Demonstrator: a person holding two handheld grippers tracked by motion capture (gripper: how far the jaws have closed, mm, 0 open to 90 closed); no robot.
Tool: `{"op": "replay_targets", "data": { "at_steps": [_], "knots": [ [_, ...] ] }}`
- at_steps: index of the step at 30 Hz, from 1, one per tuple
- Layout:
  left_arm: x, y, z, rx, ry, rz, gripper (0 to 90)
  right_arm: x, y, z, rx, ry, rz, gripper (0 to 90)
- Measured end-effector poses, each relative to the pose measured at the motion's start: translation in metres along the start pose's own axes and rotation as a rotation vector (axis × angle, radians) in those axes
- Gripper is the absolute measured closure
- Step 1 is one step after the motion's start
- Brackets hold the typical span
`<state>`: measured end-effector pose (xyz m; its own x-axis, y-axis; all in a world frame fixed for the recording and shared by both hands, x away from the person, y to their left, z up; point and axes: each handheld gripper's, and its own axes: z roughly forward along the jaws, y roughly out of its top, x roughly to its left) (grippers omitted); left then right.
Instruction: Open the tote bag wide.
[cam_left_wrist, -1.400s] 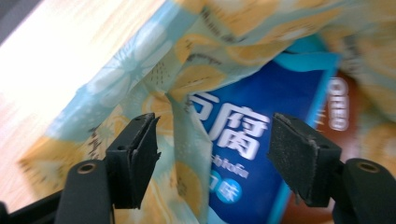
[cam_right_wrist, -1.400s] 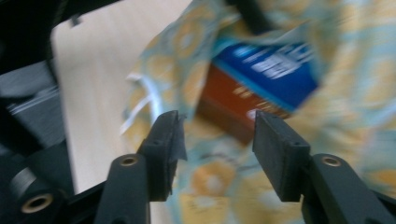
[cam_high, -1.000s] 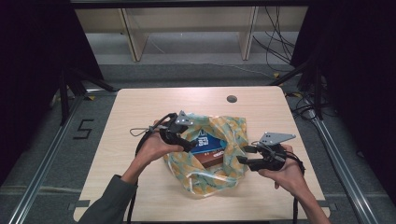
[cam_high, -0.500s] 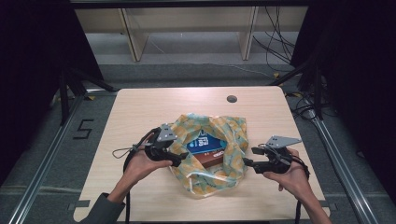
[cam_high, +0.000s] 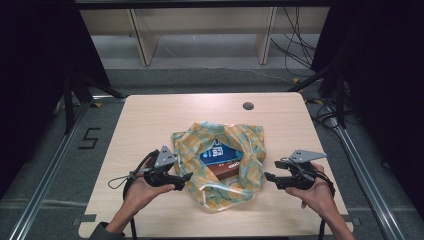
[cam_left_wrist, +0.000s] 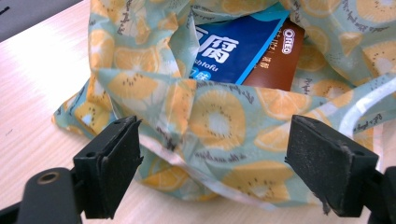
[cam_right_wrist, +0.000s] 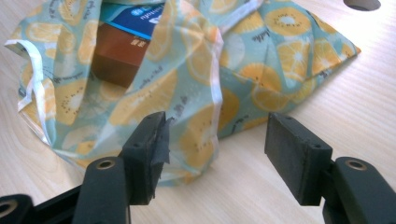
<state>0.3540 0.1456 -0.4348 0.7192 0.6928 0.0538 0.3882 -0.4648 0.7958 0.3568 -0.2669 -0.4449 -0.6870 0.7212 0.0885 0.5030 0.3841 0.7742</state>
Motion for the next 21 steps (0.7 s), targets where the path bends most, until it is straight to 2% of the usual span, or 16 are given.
{"op": "replay_targets", "data": {
  "at_steps": [1, 2, 4, 5, 6, 7, 8, 9, 10, 13, 15, 16, 17, 19, 20, 21],
  "knots": [
    [-0.001, -0.002, -0.002, 0.003, 0.000, 0.005, 16.8, 0.001, -0.001, -0.002, 0.018, -0.002, 0.015, 39.0],
    [-0.002, -0.004, -0.004, -0.003, -0.004, 0.003, 16.8, -0.001, -0.002, -0.002, 0.010, -0.002, -0.003, 38.8],
    [-0.004, -0.009, -0.008, 0.007, 0.011, 0.007, 16.8, -0.003, -0.005, -0.003, -0.004, -0.016, -0.005, 38.3],
    [-0.005, -0.012, -0.011, 0.008, 0.004, 0.016, 16.7, -0.003, -0.007, -0.004, 0.005, -0.019, 0.009, 37.9],
    [-0.007, -0.015, -0.011, -0.009, -0.002, -0.013, 16.7, -0.002, -0.008, -0.005, 0.006, -0.023, 0.023, 37.8],
    [-0.006, -0.017, -0.014, -0.003, 0.006, 0.018, 16.7, -0.003, -0.009, -0.005, 0.009, -0.027, 0.014, 37.8],
    [-0.009, -0.020, -0.015, -0.004, 0.013, -0.016, 16.7, -0.004, -0.011, -0.006, 0.000, -0.018, 0.016, 37.8],
    [-0.009, -0.022, -0.017, 0.003, 0.010, -0.001, 16.6, -0.002, -0.013, -0.006, 0.005, -0.025, 0.043, 37.8],
    [-0.008, -0.024, -0.017, -0.003, 0.017, 0.007, 16.7, -0.004, -0.014, -0.007, -0.003, -0.044, 0.017, 37.7],
    [-0.009, -0.030, -0.018, -0.012, 0.024, 0.004, 16.7, -0.006, -0.019, -0.009, 0.023, -0.044, 0.016, 35.7],
    [-0.011, -0.038, -0.018, 0.010, 0.023, -0.011, 16.7, -0.007, -0.024, -0.008, 0.029, -0.047, 0.029, 35.5],
    [-0.012, -0.040, -0.017, -0.004, 0.024, -0.036, 16.7, -0.007, -0.026, -0.009, 0.041, -0.060, 0.031, 35.4],
    [-0.013, -0.043, -0.017, 0.000, 0.023, -0.037, 16.7, -0.008, -0.028, -0.010, 0.046, -0.062, 0.029, 35.4],
    [-0.014, -0.047, -0.016, -0.006, 0.040, -0.020, 16.7, -0.008, -0.033, -0.009, 0.041, -0.053, 0.048, 35.4],
    [-0.016, -0.049, -0.015, -0.005, 0.044, -0.025, 16.7, -0.008, -0.034, -0.011, 0.056, -0.064, 0.051, 35.3],
    [-0.016, -0.049, -0.015, -0.005, 0.044, -0.025, 16.7, -0.007, -0.036, -0.011, 0.066, -0.061, 0.075, 35.3]
  ]
}}
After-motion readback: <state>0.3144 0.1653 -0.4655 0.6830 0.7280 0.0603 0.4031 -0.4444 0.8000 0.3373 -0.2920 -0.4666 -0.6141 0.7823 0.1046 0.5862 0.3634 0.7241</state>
